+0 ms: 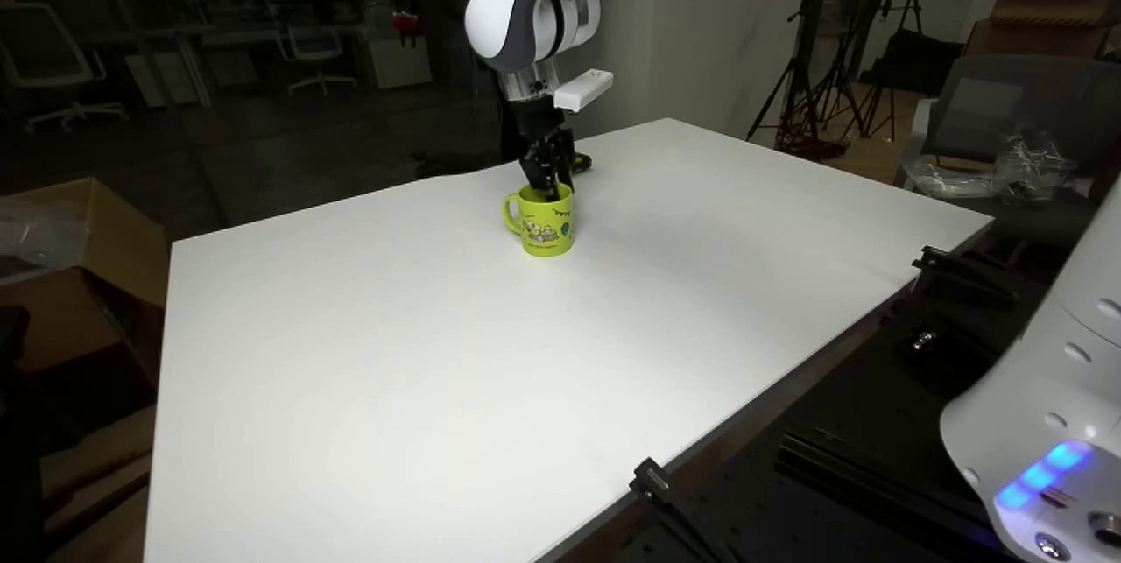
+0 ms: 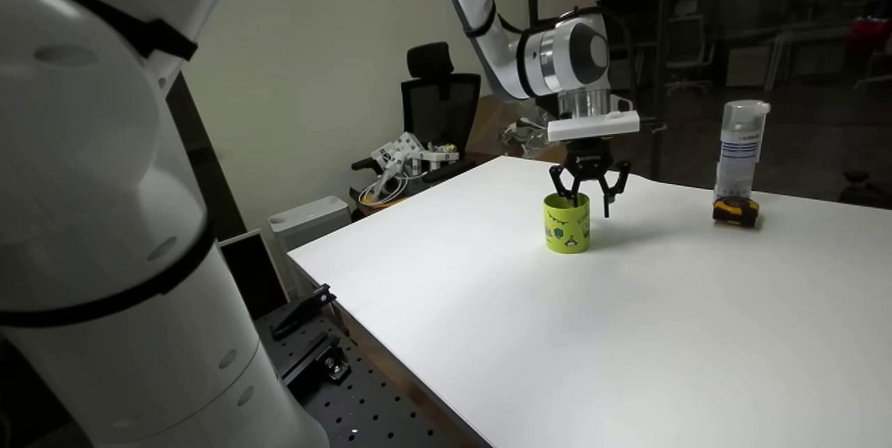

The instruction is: Move the cup towards you

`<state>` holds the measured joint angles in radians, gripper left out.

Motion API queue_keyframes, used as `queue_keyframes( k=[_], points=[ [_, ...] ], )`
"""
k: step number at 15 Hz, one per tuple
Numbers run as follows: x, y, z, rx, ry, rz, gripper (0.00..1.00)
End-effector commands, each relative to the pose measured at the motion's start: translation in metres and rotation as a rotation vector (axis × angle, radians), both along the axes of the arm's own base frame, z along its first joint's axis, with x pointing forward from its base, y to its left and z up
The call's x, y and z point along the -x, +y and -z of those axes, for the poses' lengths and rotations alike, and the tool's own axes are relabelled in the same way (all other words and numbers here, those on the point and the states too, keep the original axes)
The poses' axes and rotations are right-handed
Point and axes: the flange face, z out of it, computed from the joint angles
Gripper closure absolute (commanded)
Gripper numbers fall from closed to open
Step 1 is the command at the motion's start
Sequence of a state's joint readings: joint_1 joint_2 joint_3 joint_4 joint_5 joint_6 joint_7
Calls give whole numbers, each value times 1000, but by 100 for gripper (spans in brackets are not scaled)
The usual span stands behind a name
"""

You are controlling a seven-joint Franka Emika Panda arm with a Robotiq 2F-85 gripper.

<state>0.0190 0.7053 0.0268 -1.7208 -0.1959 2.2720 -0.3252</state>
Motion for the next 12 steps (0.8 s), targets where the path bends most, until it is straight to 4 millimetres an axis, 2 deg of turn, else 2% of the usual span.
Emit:
queue_keyframes(
  k=[1, 3, 5, 6, 12],
  points=[
    [-8, 6, -5, 20, -32, -14, 79],
    [-8, 11, -5, 7, -35, -30, 93],
    [-9, 14, -5, -7, -30, -44, 100],
    [-3, 11, -2, -6, -20, -30, 88],
    [-4, 13, -3, -10, -23, -37, 89]
  ],
)
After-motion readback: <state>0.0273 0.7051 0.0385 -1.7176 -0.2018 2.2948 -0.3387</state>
